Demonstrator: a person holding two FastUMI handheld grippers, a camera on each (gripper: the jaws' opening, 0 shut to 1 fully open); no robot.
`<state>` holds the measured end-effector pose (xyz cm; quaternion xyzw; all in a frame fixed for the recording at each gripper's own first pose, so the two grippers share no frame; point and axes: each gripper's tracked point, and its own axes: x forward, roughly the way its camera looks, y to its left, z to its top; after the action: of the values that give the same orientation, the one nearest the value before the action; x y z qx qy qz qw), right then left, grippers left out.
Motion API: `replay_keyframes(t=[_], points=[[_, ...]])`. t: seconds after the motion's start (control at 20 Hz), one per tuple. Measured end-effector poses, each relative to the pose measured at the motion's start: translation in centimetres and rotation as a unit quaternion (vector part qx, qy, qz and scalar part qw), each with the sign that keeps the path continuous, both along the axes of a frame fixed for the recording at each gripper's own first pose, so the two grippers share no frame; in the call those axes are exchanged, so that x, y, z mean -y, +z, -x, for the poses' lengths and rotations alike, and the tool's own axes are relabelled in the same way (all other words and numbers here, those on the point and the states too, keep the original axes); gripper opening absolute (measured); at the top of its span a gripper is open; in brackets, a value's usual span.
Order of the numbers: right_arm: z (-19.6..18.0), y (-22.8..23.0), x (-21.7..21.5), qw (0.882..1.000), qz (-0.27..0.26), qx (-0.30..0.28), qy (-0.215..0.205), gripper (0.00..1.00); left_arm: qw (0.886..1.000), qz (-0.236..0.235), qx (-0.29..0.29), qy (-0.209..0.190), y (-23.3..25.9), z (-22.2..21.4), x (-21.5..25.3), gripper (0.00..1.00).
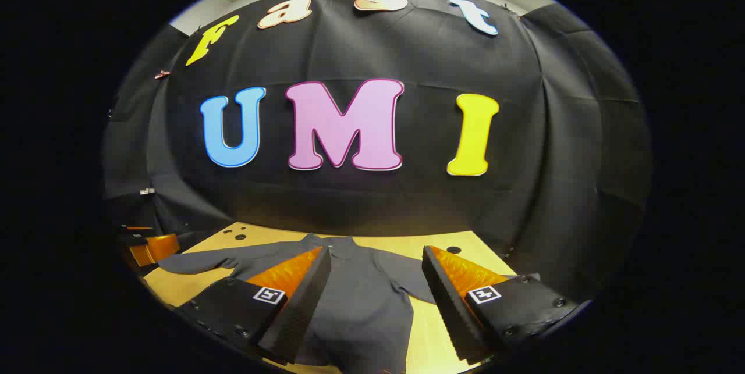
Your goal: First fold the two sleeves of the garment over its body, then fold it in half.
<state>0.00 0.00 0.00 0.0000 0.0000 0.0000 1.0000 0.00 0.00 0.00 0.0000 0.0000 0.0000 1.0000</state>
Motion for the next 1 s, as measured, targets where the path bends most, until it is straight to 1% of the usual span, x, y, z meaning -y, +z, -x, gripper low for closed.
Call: replay_keyframes(t=[0.15, 0.3, 0.45, 0.8, 0.9, 1.0], points=[[-0.9, -0.3, -0.1, 1.0, 0.018, 0.001, 0.021, 0.98, 1.0, 0.015, 0.0, 0.013, 0.0, -0.5, 0.2, 0.96], [-1.4, -1.0, -0.5, 0.999, 0.007, -0.009, 0.035, 0.98, 0.999, -0.005, 0.025, 0.022, 1.2, -0.5, 0.2, 0.96], [-2.0, -1.5, -0.4, 0.999, 0.011, -0.012, 0.035, 0.98, 0.999, -0.024, 0.042, 0.007, 2.0, -0.3, 0.9, 0.96], [-3.0, -2.6, 0.3, 0.999, -0.016, -0.03, 0.023, 0.98, 0.997, -0.051, 0.047, -0.015, 1.8, 0.5, 2.2, 0.96], [-3.3, -3.2, 0.9, 0.999, -0.015, -0.04, 0.013, 0.98, 0.998, -0.053, 0.043, -0.019, 1.7, 0.5, 2.5, 0.96], [-3.5, -3.7, 2.1, 0.998, -0.014, -0.058, -0.007, 0.98, 0.997, -0.054, 0.042, -0.023, 1.8, 0.5, 2.8, 0.96]])
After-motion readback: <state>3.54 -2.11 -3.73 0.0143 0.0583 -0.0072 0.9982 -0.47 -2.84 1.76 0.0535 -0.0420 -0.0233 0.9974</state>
